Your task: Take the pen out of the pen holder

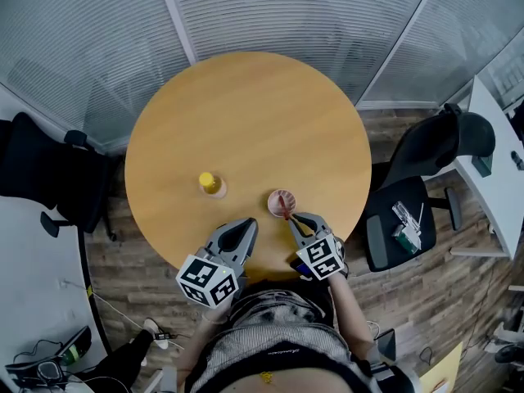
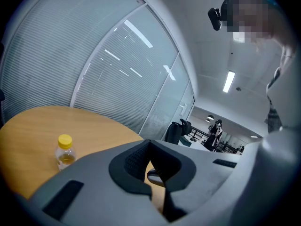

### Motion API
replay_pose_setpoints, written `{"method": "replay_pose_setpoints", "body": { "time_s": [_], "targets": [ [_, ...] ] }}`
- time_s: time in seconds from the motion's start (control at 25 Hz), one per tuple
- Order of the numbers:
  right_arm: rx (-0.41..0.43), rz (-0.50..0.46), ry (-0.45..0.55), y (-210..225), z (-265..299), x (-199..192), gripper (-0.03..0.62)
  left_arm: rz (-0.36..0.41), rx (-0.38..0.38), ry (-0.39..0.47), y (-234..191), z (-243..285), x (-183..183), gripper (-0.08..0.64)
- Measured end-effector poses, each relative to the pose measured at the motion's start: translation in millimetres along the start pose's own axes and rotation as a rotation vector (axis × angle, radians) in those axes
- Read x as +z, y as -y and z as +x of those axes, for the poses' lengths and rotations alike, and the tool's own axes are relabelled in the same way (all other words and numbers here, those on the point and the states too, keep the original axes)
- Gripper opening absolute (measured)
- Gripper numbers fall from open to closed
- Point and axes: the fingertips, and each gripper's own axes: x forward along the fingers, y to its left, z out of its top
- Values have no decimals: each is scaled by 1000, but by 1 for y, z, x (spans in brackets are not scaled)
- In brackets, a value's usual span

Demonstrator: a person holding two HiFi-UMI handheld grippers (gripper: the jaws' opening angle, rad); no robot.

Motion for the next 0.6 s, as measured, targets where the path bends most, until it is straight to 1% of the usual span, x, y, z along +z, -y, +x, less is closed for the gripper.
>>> {"method": "replay_pose_setpoints", "body": {
  "time_s": [0.16,0.2,0.24,0.28,0.32,0.48,0.6],
  "targets": [
    [32,-62,-31,1,1,-8,35,-1,-4,-4,0,3,0,3],
    [39,-81,-42,1,2,-10,42,-1,-5,-4,0,4,0,3],
    [45,-104,-56,0,3,-12,65,-1,-6,-5,0,4,0,3],
    [49,-134,-73,-1,6,-14,98,-1,-7,-6,-1,4,0,3],
    [52,-169,-90,-2,8,-17,107,-2,-7,-5,-2,3,0,3],
    [50,-329,-149,-5,18,-25,107,-3,-6,-7,-3,3,-1,3],
    [58,-421,-176,-7,25,-27,107,-6,0,-8,-5,4,-1,3]
  ]
}}
